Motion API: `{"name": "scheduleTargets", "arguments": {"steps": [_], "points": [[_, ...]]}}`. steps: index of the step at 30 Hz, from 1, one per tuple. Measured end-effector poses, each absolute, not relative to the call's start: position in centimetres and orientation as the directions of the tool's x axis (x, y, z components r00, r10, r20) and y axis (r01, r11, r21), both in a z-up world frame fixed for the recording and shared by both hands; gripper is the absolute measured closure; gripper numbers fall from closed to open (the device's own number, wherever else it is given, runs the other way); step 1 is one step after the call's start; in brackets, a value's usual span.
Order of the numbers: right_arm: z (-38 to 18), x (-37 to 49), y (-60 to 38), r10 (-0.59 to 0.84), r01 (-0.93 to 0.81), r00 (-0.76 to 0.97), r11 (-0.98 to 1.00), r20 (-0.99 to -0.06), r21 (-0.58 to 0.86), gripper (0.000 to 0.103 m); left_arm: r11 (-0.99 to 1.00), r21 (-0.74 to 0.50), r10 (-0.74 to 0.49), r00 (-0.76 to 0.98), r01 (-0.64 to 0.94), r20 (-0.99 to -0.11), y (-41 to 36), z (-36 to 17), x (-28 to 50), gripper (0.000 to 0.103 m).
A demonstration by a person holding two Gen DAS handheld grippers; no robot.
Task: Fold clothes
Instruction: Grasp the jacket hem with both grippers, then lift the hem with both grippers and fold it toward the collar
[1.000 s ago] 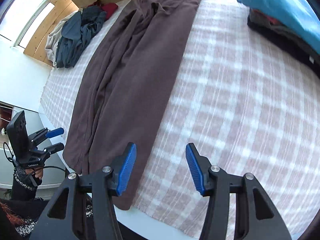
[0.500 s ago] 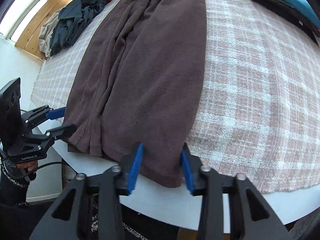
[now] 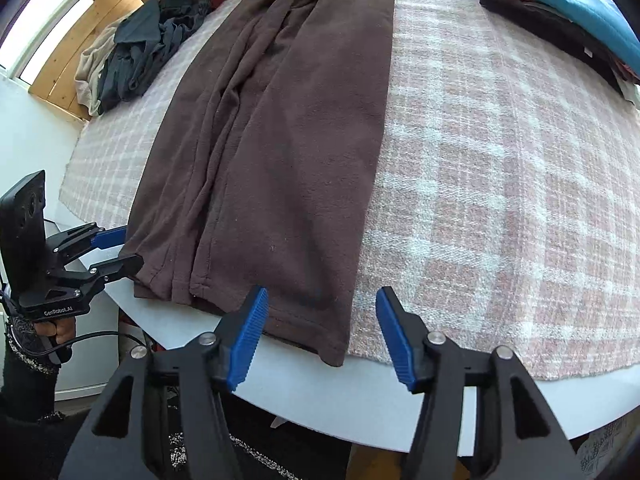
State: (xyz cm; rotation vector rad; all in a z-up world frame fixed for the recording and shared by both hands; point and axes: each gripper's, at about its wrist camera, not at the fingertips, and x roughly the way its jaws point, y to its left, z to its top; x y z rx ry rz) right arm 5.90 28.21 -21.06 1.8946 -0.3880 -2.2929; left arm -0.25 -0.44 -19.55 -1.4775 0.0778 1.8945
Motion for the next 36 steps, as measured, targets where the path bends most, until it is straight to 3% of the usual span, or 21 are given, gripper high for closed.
{"name": "scheduleTargets", "arguments": {"steps": [3, 5, 6, 7, 9, 10, 13, 19, 25, 31, 36], "points": [[-22.1, 6.1, 26.8, -0.326, -0.037, -0.186, -0.941, -0.927, 0.338, 0.045, -0.743, -0.369, 0.496, -0.088, -0.559, -0.864, 0.1, -19.7, 0.1, 0.053], [-22.0, 6.2, 26.0, -0.325, -0.007, -0.204, -0.943, -0.924, 0.333, 0.049, -0.743, -0.351, 0.485, -0.096, -0.57, -0.869, 0.7, -19.7, 0.3, 0.052], [-22.0, 6.1, 25.9, -0.319, 0.001, -0.21, -0.945, -0.924, 0.326, 0.067, -0.742, -0.339, 0.478, -0.102, -0.579, -0.873, 1.0, -19.6, 0.4, 0.052], [-22.0, 6.0, 25.7, -0.314, 0.009, -0.216, -0.948, -0.925, 0.32, 0.078, -0.741, -0.326, 0.471, -0.108, -0.587, -0.876, 1.2, -19.6, 0.5, 0.055], [-22.0, 6.0, 26.4, -0.358, -0.006, -0.211, -0.93, -0.909, 0.367, 0.087, -0.746, -0.309, 0.46, -0.122, -0.589, -0.879, 1.3, -19.7, 0.3, 0.069], [-21.9, 5.9, 27.1, -0.386, -0.014, -0.213, -0.917, -0.897, 0.398, 0.091, -0.749, -0.315, 0.462, -0.119, -0.583, -0.879, 1.1, -19.8, 0.0, 0.081], [-21.1, 5.9, 28.4, -0.449, -0.019, -0.227, -0.885, -0.864, 0.465, 0.092, -0.734, -0.378, 0.509, -0.089, -0.564, -0.856, 0.5, -19.7, -0.8, 0.089], [-19.8, 6.5, 29.0, -0.489, -0.015, -0.238, -0.862, -0.839, 0.507, 0.092, -0.686, -0.493, 0.619, -0.072, -0.536, -0.782, -0.7, -17.8, -1.9, 0.09], [-18.0, 8.6, 29.2, -0.507, 0.005, -0.24, -0.854, -0.828, 0.521, 0.092, -0.658, -0.497, 0.638, -0.068, -0.565, -0.767, -0.5, -17.7, -4.1, 0.09], [-15.9, 13.0, 28.0, -0.514, 0.031, -0.201, -0.854, -0.834, 0.519, 0.092, -0.617, -0.535, 0.671, -0.032, -0.577, -0.74, -3.6, -14.7, 0.2, 0.09], [-18.4, 13.7, 28.8, -0.544, -0.076, -0.193, -0.822, -0.817, 0.565, 0.092, -0.586, -0.595, 0.697, 0.032, -0.549, -0.717, -3.8, -15.5, 2.8, 0.09]]}}
